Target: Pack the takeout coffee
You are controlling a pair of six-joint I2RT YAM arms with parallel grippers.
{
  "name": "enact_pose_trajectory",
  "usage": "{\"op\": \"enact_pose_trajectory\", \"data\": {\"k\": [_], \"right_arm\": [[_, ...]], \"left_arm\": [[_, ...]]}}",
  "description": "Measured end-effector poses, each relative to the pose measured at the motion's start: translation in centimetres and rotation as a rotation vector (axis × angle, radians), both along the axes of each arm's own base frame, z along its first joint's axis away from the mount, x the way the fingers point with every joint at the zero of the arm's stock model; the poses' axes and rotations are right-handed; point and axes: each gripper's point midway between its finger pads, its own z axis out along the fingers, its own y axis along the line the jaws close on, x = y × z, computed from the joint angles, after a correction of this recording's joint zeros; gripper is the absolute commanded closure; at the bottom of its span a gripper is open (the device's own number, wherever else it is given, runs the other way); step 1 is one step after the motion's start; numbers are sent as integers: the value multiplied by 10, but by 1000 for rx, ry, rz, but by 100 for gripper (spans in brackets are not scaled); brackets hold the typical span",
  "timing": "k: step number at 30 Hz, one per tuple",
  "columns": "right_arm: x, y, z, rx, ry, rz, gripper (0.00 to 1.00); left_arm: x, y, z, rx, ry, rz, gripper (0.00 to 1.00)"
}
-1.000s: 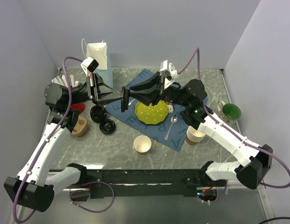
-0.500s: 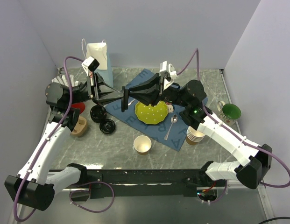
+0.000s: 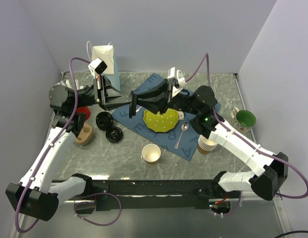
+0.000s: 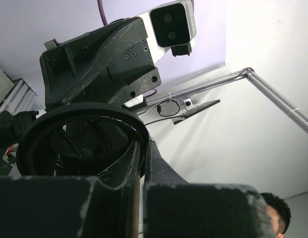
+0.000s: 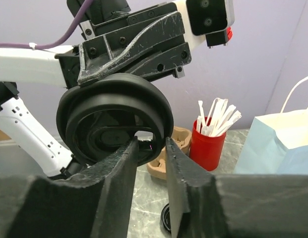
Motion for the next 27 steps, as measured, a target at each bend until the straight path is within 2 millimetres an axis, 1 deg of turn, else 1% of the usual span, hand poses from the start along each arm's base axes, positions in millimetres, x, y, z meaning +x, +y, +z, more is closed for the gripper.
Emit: {"op": "enact_pose_trajectory", "data": {"k": [1,3,5,8,9,10,11,12,14,15,16,18,20,21,23,24,26,27], "right_arm": [[0,0,0,0,-1,-1,61],[1,0,0,-1,-5,-4,68],[2,0,-1,0,-6,-12,73],[5,-1,-4,5,-1,-36,88],[7,-1,-4,6,0,-43,98],[8,-1,-3,9,1,-51,100],[9,-1,-3,11,1,-57,100],[9,-2,-2,14,3,-61,100],[10,-4,0,17,6,-71,100],[10,-4,0,18,8,-75,100],[10,-5,0,17,12,-80,100],[11,-8,-2,4,39,-101,100],[13,-12,-7,-20,78,-128,100],[14,-14,-9,-34,102,-145,100],[16,-22,-13,-68,157,-192,100],[17,-27,-14,-84,186,-219,100],[15,-40,-18,-130,256,-273,100],[13,-47,-19,-151,287,-300,100]], "left_arm": [[0,0,-1,2,2,-2,94],[1,-1,-2,4,5,-5,95],[2,-1,-2,5,6,-5,94],[3,-1,-4,10,11,-11,92],[3,-1,-4,11,12,-13,88],[3,-1,-4,12,13,-13,85],[3,-2,-5,13,12,-13,81],[3,-2,-5,14,9,-12,69],[3,-2,-6,17,3,-8,54],[4,-2,-7,22,4,-3,37],[5,-2,-9,30,8,3,32],[8,-3,-10,50,12,19,23],[11,-3,-8,70,-6,45,19],[13,-3,-6,80,-22,60,12],[17,-4,-4,105,-55,93,10],[19,-3,-4,115,-67,106,7],[27,-1,-10,147,-79,153,4],[33,0,-15,167,-80,181,1]]}}
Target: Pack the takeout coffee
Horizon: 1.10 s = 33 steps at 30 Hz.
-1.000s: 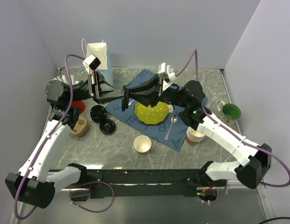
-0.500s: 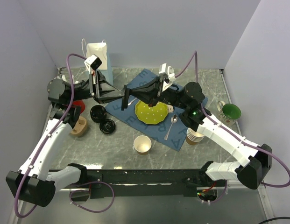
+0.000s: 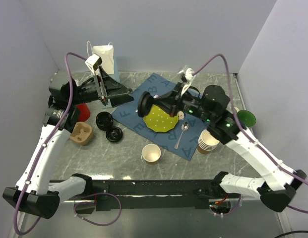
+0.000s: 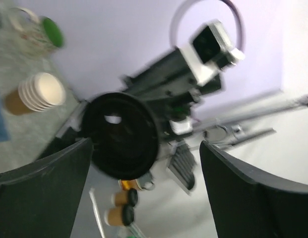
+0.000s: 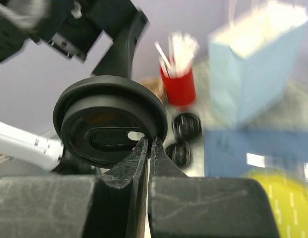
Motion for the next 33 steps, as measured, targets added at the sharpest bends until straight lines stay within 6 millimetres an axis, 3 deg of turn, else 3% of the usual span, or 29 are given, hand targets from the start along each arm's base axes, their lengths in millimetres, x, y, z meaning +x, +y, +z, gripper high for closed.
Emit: {"op": "enact_pose_trajectory", "data": {"k": [6,8,12,15,20,27,33], "right_arm": [[-21,-42,-25,-147,228,-121,100],[-26,-54,-43,-213,317,-158,100],[-41,-76,-99,-402,550,-254,100],[-54,-86,-145,-593,699,-328,100],[-59,-79,-185,-828,824,-415,100],[-44,-57,-212,-961,877,-485,100],[-42,-40,-230,-1012,907,-503,100]], "left_arm": [[58,26,-56,160,93,262,3],[81,44,-82,237,142,378,3],[109,84,-139,448,249,608,1],[111,113,-173,603,316,750,1],[94,148,-212,741,365,896,1],[82,162,-249,825,421,933,1],[80,175,-262,907,442,962,2]]}}
